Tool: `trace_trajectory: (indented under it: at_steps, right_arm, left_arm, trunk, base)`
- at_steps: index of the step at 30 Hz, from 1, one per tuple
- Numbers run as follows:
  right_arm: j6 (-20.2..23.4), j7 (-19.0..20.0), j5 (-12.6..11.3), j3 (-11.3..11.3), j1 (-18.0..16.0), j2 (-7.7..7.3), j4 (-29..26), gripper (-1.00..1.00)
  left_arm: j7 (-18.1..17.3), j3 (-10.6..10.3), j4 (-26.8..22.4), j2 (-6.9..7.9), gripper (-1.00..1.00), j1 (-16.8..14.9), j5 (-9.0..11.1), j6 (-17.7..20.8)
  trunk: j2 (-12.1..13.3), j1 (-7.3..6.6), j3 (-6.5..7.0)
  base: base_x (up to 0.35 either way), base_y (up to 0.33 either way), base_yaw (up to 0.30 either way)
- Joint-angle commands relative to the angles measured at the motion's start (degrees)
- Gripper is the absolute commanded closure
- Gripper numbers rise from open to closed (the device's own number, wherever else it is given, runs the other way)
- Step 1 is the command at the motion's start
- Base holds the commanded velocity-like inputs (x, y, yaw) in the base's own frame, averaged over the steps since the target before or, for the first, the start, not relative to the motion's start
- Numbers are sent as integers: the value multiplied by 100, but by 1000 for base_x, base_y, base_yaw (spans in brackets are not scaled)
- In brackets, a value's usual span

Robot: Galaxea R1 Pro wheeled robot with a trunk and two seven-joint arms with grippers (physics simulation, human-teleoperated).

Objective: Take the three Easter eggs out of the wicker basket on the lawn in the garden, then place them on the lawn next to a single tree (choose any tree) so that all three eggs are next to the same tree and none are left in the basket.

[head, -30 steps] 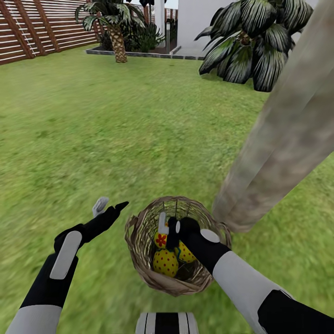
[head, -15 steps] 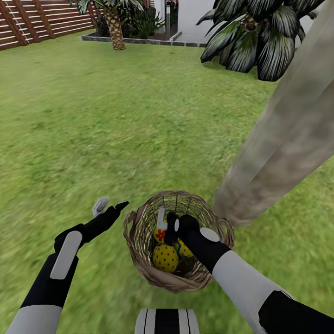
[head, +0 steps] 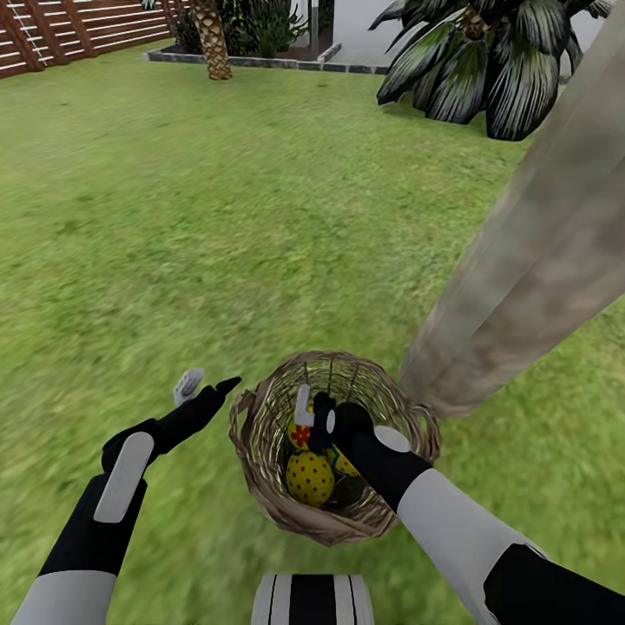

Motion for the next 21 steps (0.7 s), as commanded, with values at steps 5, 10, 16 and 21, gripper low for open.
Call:
trace_trajectory:
  at_steps: [5, 10, 16, 21]
  right_arm:
    - [33, 70, 126, 73, -55, 26, 7, -100]
    - [4, 220, 232, 180, -87, -1, -20, -100]
    - [-104, 412, 300, 202, -91, -22, -27, -100]
    - [-233, 491, 309, 234, -91, -31, -30, -100]
  left_arm:
    - [-27, 107, -19, 58, -100, 56, 56, 66]
    - [-106, 158, -115, 183, -100, 64, 64, 89]
    - [-299, 170, -117, 376, -100, 68, 58, 93]
    - [-459, 170, -117, 393, -100, 68, 54, 92]
  trunk:
    - [-2, -1, -4]
    - [-2, -1, -4]
    - [-2, -1, -4]
    - [-2, -1, -4]
  base:
    - [0, 0, 0]
    - [0, 0, 0]
    - [0, 0, 0]
    - [0, 0, 0]
